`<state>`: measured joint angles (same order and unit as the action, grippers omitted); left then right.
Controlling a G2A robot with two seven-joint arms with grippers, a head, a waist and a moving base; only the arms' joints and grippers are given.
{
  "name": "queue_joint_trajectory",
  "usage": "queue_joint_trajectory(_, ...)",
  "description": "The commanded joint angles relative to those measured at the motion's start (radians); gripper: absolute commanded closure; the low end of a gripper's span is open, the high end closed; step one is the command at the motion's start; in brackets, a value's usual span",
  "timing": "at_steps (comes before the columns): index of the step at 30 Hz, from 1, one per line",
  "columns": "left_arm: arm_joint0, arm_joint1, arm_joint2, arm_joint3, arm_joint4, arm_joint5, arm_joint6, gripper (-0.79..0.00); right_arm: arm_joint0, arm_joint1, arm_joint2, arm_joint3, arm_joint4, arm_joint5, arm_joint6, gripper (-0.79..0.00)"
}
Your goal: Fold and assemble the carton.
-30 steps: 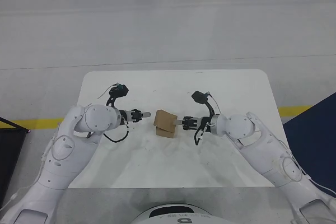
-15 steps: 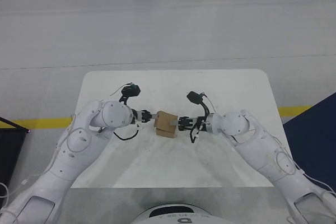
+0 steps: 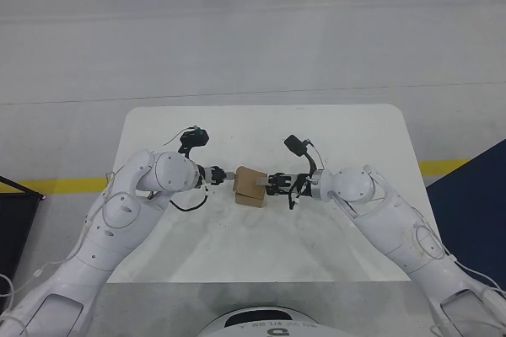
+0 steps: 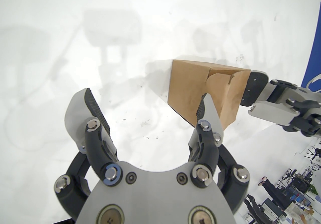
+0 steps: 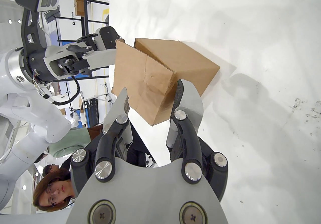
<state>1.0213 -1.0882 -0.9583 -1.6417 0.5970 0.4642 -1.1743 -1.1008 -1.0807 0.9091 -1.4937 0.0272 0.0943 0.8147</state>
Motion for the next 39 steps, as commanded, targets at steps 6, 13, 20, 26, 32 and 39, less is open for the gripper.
queue_joint_trajectory(6, -0.013, -0.007, 0.012, 0.008, -0.009, 0.004, 0.000, -0.785, -0.002, -0.003, 0.002, 0.000, -0.001, 0.003, 0.005, -0.397)
queue_joint_trajectory(13, -0.016, -0.010, 0.014, 0.007, -0.024, -0.002, 0.001, -0.785, 0.002, -0.008, -0.007, 0.000, -0.014, 0.007, 0.011, -0.400)
queue_joint_trajectory(20, -0.023, -0.013, 0.026, 0.020, -0.008, 0.005, -0.011, -0.785, 0.005, -0.011, -0.012, -0.003, -0.039, 0.036, 0.006, -0.391)
queue_joint_trajectory(26, -0.026, -0.014, 0.027, 0.022, 0.001, 0.010, -0.017, -0.785, 0.008, -0.014, -0.015, -0.007, -0.058, 0.060, 0.002, -0.379)
queue_joint_trajectory(32, -0.025, -0.015, 0.029, 0.024, 0.009, 0.015, -0.022, -0.785, 0.008, -0.016, -0.016, -0.009, -0.069, 0.075, 0.002, -0.372)
queue_joint_trajectory(39, -0.029, -0.018, 0.037, 0.019, 0.014, 0.017, -0.026, -0.785, 0.004, -0.018, -0.014, -0.016, -0.079, 0.078, 0.004, -0.372)
